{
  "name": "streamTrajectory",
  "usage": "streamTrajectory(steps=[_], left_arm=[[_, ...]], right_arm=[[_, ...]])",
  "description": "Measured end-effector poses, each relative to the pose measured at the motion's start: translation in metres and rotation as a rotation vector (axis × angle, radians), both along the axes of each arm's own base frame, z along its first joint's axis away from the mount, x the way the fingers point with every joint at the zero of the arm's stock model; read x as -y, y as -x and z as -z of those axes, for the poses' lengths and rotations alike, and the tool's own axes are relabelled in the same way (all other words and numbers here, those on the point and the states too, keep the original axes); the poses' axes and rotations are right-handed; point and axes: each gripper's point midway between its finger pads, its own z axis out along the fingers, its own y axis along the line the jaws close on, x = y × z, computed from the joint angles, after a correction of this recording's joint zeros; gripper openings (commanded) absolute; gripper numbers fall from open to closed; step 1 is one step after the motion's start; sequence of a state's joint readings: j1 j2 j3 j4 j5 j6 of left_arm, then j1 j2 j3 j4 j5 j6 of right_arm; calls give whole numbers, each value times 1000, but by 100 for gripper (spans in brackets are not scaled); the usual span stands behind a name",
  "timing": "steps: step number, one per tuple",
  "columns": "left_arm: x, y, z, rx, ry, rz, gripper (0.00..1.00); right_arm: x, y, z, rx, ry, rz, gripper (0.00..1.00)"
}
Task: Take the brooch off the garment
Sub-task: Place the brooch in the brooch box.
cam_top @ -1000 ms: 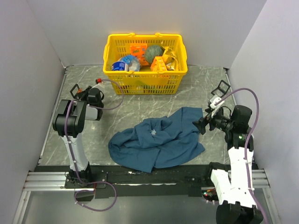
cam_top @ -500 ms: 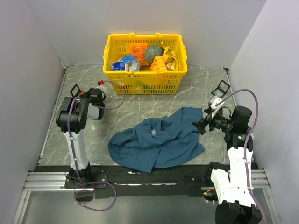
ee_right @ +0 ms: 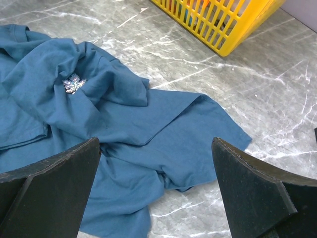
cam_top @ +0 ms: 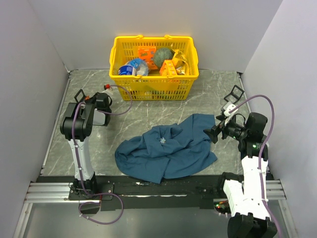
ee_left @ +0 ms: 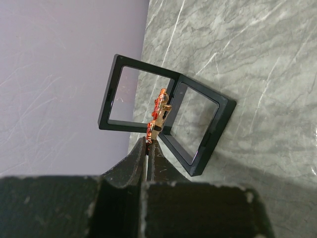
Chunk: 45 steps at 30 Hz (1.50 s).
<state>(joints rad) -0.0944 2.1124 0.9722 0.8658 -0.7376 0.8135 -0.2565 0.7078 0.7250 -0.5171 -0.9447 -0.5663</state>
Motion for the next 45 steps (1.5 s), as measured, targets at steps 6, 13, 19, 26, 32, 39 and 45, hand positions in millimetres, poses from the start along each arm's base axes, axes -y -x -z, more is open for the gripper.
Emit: streamTrajectory(steps=[6,13,19,26,32,39,45], left_arm=[[-2,-3,1,3,12,-9,1],[-4,-8,10,-1,34,-11,1],[-8,-7,16,-11,39,-20,1],[-11,-7,17,-13,40,-27,1],[-14,-5,20,-21,40,-33,1],[-15,-5,21,-22,40,-35,1],[-15,-5,21,-19,45,-36,21]], right_arm=[[-1,1,3,-7,-7,-5,100],[-1,2,3,-9,-11,-8,100],[-1,2,3,-8,-15,-9,100],[-2,2,3,-7,-17,-13,100],[-2,3,2,-3,-18,-14,100],[-1,3,2,-2,-20,-12,100],[-1,3,2,-1,-22,-12,100]])
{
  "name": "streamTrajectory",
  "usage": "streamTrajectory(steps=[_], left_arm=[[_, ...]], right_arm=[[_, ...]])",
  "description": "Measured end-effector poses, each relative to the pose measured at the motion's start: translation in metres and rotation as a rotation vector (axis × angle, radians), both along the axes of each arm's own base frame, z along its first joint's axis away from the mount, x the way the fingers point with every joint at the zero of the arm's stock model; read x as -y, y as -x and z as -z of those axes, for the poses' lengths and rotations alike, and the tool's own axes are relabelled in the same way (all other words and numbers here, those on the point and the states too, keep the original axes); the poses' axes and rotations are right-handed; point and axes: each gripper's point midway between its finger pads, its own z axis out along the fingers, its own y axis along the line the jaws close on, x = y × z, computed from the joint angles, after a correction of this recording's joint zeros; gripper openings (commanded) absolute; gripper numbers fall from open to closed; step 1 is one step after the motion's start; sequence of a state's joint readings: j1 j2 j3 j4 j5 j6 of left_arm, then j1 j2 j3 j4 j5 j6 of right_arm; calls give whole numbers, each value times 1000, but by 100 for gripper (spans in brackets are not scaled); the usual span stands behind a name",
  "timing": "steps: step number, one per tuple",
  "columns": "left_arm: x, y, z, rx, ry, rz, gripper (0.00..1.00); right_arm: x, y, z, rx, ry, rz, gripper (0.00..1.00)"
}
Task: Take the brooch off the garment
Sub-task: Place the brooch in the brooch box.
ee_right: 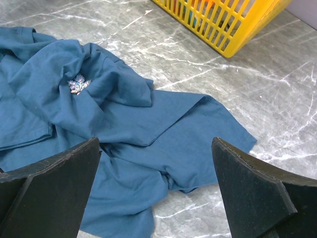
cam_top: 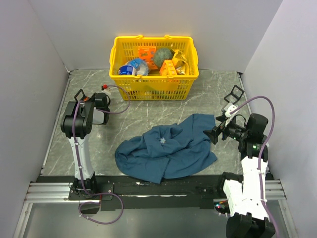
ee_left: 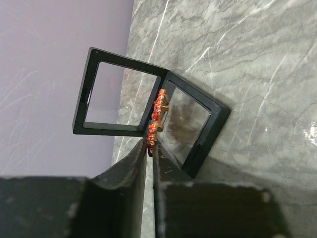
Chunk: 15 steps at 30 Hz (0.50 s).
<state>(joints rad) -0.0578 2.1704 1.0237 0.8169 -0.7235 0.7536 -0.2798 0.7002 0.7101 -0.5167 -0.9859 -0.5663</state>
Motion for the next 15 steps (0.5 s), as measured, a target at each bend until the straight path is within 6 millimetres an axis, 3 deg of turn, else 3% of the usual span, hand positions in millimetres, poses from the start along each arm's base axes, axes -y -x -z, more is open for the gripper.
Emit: streamTrajectory(steps=[3,15], left_arm=[[0,0,1,-3,5,-2,25],[-1,1,3,-5,14,-6,26]], right_arm=[[0,0,0,2,-1,-2,100],[-1,2,3,-5,-5,-6,100]])
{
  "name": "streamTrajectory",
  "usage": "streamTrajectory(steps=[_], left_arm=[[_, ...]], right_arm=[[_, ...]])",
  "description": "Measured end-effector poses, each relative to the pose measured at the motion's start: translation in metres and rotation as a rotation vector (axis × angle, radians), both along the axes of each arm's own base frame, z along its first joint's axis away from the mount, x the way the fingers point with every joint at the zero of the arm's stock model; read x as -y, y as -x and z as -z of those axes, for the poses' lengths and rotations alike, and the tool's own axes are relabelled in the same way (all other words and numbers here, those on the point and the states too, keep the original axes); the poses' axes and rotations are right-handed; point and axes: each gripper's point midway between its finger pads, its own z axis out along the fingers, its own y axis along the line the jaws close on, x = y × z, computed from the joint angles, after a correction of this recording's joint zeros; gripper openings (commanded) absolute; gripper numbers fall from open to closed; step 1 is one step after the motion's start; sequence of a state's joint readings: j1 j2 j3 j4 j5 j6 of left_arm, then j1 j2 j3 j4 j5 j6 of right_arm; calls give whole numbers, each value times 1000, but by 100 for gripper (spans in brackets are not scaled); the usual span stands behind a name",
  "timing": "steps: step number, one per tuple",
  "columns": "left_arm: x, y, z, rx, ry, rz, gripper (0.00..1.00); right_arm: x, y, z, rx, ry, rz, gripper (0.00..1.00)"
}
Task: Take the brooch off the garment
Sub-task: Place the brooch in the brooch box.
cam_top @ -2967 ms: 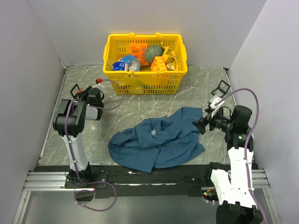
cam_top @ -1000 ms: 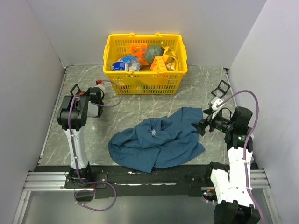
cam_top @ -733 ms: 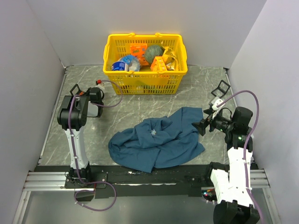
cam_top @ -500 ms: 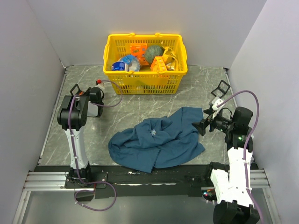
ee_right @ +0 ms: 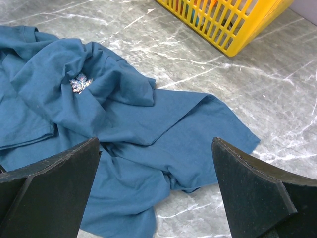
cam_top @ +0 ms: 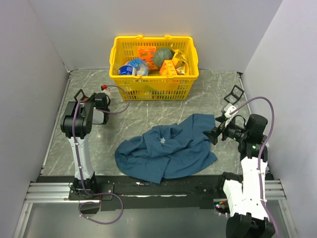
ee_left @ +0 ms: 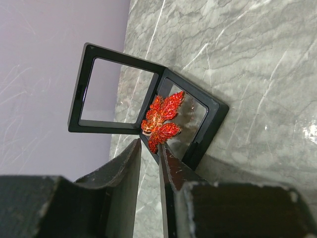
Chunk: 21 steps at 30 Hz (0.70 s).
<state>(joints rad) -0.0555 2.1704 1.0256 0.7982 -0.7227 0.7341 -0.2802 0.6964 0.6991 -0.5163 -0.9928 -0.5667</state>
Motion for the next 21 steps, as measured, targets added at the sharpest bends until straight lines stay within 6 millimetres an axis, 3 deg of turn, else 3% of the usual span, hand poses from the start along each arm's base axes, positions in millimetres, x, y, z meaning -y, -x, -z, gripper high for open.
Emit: streamTrajectory(steps=[21], left_arm=[[2,-1,-4,16,21,2,28]], right_arm=[[-1,1,-1,2,-7,-6,100]])
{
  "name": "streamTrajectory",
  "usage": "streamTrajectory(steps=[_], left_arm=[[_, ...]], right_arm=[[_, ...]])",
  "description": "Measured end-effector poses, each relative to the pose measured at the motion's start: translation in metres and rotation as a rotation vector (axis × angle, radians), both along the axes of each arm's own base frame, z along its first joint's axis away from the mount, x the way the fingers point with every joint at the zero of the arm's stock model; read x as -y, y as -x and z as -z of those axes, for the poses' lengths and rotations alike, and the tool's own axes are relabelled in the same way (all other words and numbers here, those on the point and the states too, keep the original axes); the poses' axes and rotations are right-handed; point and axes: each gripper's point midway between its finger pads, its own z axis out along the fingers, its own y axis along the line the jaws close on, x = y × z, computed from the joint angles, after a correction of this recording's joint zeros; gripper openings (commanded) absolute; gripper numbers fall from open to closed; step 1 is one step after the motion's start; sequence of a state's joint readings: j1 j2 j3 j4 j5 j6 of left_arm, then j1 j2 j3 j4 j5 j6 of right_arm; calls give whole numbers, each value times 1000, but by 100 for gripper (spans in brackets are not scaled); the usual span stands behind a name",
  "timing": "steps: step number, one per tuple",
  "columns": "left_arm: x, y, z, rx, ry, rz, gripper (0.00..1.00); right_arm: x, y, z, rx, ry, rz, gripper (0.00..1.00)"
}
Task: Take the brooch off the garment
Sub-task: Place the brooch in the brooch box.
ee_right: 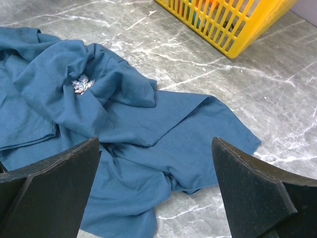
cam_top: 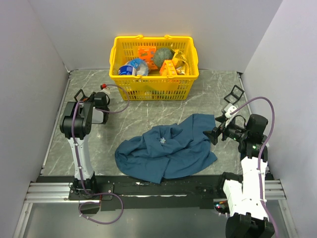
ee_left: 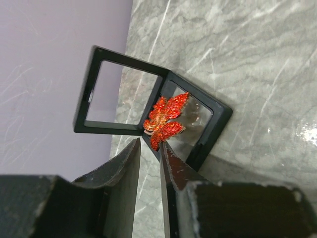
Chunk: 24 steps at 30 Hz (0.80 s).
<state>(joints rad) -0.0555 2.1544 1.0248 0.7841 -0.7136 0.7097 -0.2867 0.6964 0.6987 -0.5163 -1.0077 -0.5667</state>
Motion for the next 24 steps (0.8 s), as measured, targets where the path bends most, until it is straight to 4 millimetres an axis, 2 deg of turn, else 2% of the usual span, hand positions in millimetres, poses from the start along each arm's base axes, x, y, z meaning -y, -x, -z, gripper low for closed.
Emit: streamTrajectory(steps=[10,24], left_arm=[[2,-3,-19,49,23,5,28],[5,2,-9,10,44,21,28]], right_arm=[[-1,0,-1,1,-4,-4,100],[-1,0,-1,1,-3,-4,100]])
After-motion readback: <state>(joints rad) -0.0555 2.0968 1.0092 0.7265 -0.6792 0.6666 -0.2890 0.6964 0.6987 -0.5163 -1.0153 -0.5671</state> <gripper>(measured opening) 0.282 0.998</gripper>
